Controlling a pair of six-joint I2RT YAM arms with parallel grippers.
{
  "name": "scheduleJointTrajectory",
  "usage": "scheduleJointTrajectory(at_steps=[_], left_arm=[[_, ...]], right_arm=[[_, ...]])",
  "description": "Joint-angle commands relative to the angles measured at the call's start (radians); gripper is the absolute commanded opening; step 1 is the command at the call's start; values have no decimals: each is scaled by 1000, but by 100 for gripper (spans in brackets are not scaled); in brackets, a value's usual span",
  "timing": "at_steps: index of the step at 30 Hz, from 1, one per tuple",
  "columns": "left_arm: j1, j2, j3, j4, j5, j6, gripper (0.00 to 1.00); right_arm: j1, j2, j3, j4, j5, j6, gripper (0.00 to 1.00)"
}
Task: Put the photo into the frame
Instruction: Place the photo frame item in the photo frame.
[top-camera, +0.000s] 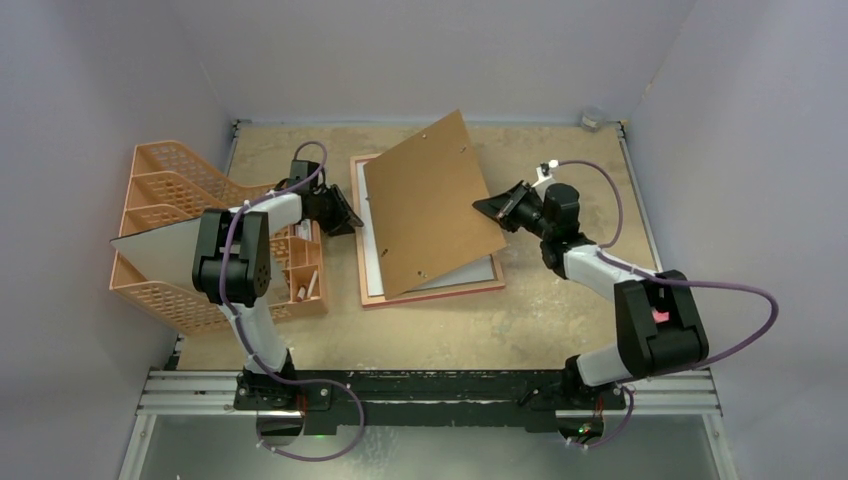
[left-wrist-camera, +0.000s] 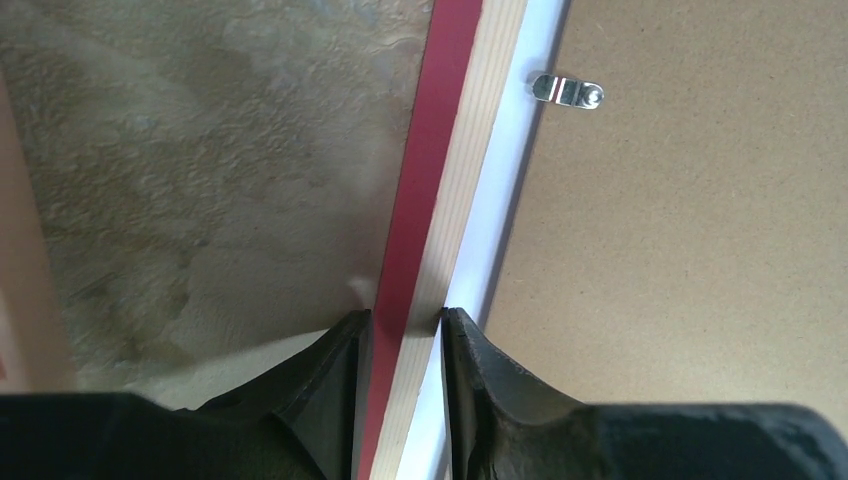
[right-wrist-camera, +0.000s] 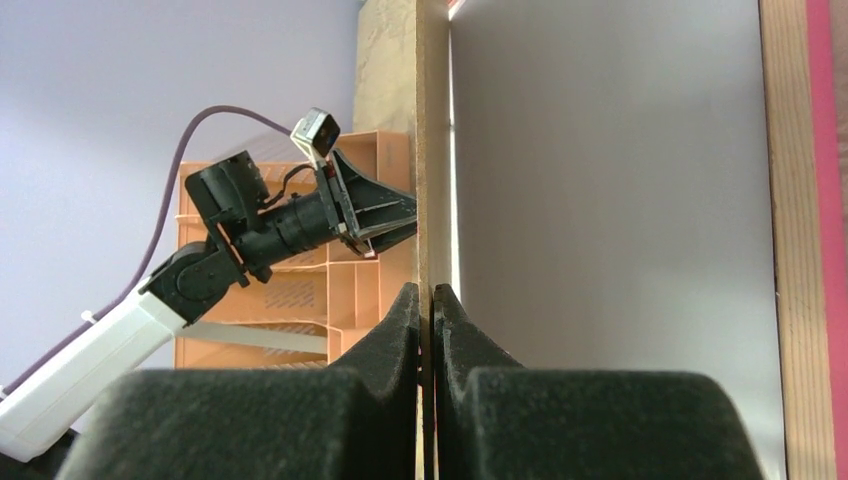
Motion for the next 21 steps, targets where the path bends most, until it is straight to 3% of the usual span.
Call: scheduleJointTrajectory(at_steps=[1, 9, 21], left_arm=[[-5, -60, 50, -48, -43, 35, 33], [-5, -59, 45, -50, -45, 34, 32], [-5, -74, 27, -40, -47, 23, 32]], right_arm=[[21, 30, 9, 155, -38, 1, 0], [41, 73, -17, 207, -39, 11, 0], [99, 77, -73, 228, 23, 25, 14]])
